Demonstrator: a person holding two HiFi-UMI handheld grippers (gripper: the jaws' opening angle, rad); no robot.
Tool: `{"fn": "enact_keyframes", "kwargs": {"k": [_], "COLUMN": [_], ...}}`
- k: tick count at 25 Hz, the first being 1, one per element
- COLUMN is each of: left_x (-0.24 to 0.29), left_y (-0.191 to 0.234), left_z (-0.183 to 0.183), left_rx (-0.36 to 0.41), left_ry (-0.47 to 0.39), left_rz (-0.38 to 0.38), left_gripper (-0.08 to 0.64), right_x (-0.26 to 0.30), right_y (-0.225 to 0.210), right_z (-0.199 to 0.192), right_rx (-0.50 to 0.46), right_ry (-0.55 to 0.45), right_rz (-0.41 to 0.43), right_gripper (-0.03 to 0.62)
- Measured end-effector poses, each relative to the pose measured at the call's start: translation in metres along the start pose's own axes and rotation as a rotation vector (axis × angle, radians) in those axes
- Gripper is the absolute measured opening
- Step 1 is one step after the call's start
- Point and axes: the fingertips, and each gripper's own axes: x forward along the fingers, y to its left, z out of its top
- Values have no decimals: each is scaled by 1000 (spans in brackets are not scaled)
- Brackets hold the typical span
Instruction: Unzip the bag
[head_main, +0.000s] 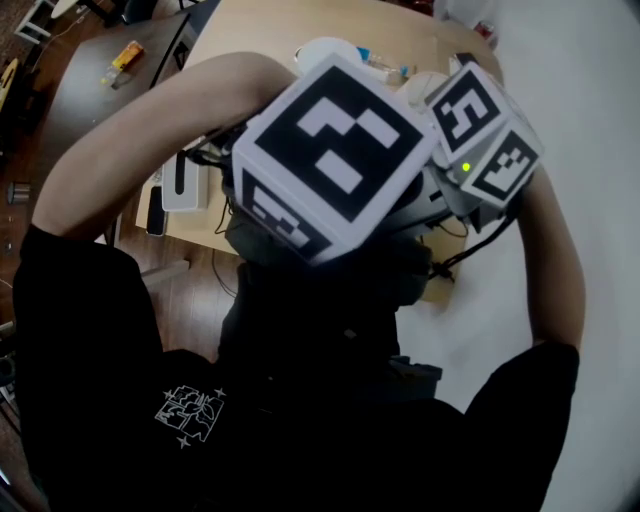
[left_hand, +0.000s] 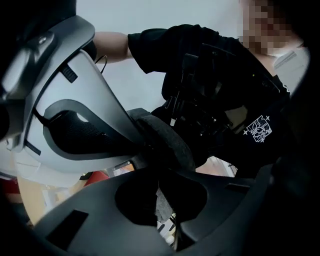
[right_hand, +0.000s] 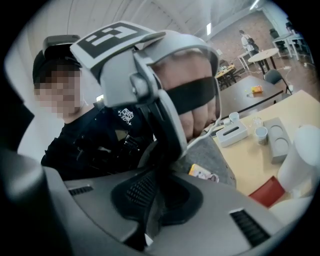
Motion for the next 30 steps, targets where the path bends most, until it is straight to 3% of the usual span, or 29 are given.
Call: {"fn": "enact_keyframes", "kwargs": {"k": [4,6,13,17,19,23,26,30], "left_x": [-10,-10,-9,-7,-10,-23,-27,-32], "left_y": [1,2,3,1,4,9,11,14], "left_z": [-5,-10,-11,-9,-8,-7,-9,-16], "left_rx": [-44,-74,-74,-60,-40,-41,-39,-58], "left_ry": [-107,-128,-130,-179,-238,-381,-427,-451], "left_rz": [146,184,184,187,253,458,539,577], "left_gripper": [3,3,3,3,3,2,2,2], "right_x": [-7,-6,5,9,5,-8,-12,-17], "right_y": [7,6,-1,-1,-1,4,5,2], "right_z": [1,-1,-1,2,1,4,4,4], "right_rx": [-70,-92,-141,-183,-225,-280,-283,-277], "right_ry": [-46,-43,50,60,76,65,51,7], "right_rz": [-116,-165,-239,-263,-339,-582,-666,-720], "right_gripper": [14,20,35,17,15,14,14,12]}}
